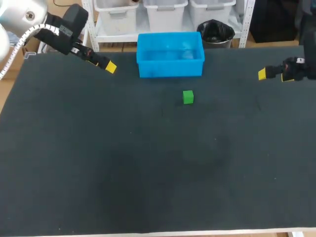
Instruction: Use the left arm to pick the red cube and place it into the blue plastic box first, then use the right arm to grasp the green cube and put it into the same blue plastic box after the first action is fully finished.
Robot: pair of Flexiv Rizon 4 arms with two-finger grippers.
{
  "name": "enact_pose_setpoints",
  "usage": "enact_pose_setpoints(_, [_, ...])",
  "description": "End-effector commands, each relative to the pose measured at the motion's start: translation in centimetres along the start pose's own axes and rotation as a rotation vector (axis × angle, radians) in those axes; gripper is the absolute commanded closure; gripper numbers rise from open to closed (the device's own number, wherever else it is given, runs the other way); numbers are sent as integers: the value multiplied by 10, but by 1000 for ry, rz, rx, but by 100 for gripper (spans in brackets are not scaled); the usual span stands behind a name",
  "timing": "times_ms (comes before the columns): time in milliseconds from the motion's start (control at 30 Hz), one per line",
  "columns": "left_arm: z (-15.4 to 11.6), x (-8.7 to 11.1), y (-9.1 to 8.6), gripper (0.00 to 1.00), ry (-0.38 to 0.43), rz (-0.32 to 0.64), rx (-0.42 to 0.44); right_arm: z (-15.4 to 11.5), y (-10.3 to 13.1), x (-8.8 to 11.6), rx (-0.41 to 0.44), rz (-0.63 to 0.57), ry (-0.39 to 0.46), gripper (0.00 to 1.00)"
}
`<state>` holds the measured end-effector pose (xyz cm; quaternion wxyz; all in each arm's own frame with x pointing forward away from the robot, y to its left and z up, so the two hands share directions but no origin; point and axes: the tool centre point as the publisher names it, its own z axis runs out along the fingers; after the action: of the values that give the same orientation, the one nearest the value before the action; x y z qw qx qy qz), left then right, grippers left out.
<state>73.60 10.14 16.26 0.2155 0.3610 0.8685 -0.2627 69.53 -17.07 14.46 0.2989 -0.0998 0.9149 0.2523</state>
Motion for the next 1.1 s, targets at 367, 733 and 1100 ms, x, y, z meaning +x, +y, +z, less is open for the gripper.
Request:
enact_pose_setpoints(367, [0, 1, 1, 0, -4, 3, 3, 37, 27, -13, 52, -41, 112, 0])
enact_pose_setpoints(733, [0, 1, 1, 0, -4, 3, 3, 63, 50, -23, 104, -52, 196, 0])
enact_pose_setpoints(1100, [0, 1, 1, 0, -4, 3, 3, 96, 78, -40, 180, -69, 260, 0])
